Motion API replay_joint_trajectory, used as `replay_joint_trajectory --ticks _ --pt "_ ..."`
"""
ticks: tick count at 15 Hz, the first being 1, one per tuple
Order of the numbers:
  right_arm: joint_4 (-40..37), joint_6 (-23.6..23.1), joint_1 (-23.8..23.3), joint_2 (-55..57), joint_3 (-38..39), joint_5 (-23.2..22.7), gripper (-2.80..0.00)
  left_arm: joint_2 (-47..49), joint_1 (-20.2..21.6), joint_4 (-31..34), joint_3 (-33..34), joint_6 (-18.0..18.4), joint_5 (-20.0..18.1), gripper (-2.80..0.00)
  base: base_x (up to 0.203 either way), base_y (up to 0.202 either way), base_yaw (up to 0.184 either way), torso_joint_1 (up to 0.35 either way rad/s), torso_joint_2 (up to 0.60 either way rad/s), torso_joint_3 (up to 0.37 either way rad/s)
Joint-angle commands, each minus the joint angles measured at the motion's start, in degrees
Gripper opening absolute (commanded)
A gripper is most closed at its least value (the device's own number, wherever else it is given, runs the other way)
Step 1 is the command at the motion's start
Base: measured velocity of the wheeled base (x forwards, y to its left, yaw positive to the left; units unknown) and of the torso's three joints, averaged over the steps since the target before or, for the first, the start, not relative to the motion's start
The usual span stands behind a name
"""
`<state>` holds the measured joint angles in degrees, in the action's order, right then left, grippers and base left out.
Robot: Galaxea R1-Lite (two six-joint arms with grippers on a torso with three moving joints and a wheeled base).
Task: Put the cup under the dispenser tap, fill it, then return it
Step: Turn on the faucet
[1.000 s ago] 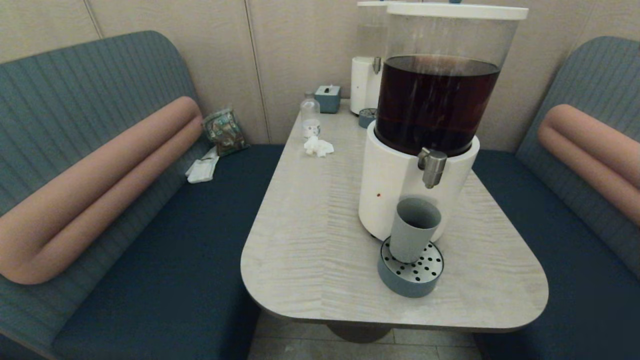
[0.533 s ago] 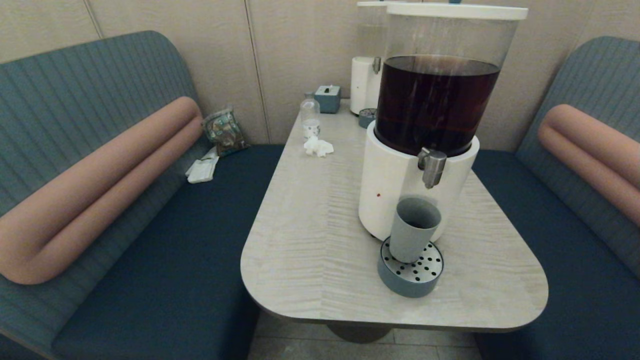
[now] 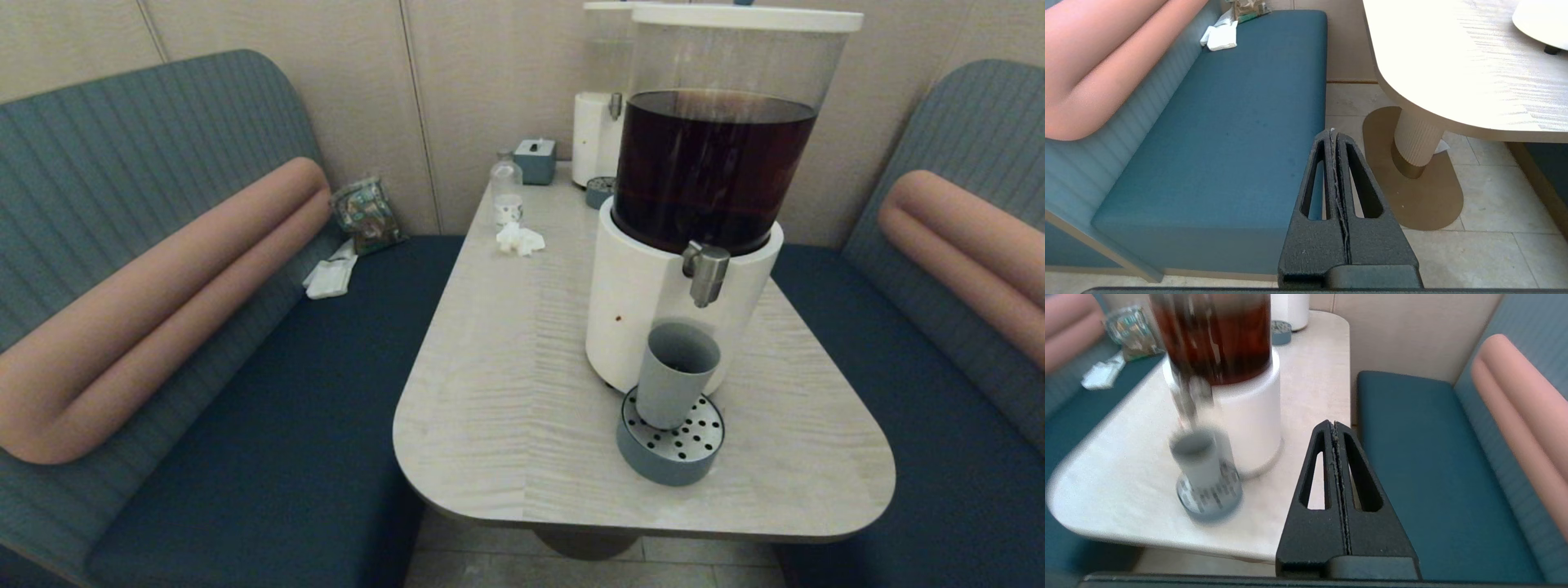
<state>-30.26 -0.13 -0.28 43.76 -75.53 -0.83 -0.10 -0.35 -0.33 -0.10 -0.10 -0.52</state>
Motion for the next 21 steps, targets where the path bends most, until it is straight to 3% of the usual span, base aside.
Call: replay_joint_trajectory --ticks 1,3,4,5,6,7,9,13,17,21 --pt "-13.24 1.84 0.98 20.20 -20.61 -0.11 -2.80 0.10 0.00 -0.02 0.01 0.01 0.00 -2.80 0.000 0.000 0.000 0.000 0.00 0.000" --pt "-21.63 4.78 3.85 29.15 -34.08 -0.32 -2.80 0.10 0.00 -0.02 0.01 0.01 0.00 -2.80 0.000 0.000 0.000 0.000 0.00 0.000" --pt "-25.01 6.40 6.43 32.11 -36.95 -0.93 -2.80 0.10 0.00 -0.02 0.01 0.01 -0.03 -2.80 0.000 0.000 0.000 0.000 0.00 0.000" --pt "-27.94 8.79 10.88 35.22 -37.73 -3.35 -2.80 0.10 0.00 -0.02 0.01 0.01 0.00 -2.80 0.000 0.000 0.000 0.000 0.00 0.000" --pt "-29.75 11.69 14.11 37.86 -36.83 -9.54 -2.80 0.10 0.00 -0.02 0.01 0.01 -0.01 -2.80 0.000 0.000 0.000 0.000 0.00 0.000" --pt "-30.07 13.73 14.88 39.08 -36.28 -14.50 -2.80 0.10 0.00 -0.02 0.01 0.01 -0.02 -2.80 0.000 0.000 0.000 0.000 0.00 0.000" --pt "-29.28 16.16 14.95 41.09 -35.92 -18.02 -2.80 0.10 0.00 -0.02 0.01 0.01 -0.09 -2.80 0.000 0.000 0.000 0.000 0.00 0.000" --pt "-26.81 16.37 14.95 43.75 -35.48 -17.51 -2.80 0.11 0.00 -0.02 0.01 0.01 -0.08 -2.80 0.000 0.000 0.000 0.000 0.00 0.000" --pt "-25.53 12.69 15.68 45.33 -35.47 -12.45 -2.80 0.18 0.00 -0.02 0.01 0.01 0.00 -2.80 0.000 0.000 0.000 0.000 0.00 0.000" --pt "-24.73 10.74 18.05 48.00 -35.46 -11.59 -2.80 0.10 0.00 -0.02 0.01 0.01 0.00 -2.80 0.000 0.000 0.000 0.000 0.00 0.000"
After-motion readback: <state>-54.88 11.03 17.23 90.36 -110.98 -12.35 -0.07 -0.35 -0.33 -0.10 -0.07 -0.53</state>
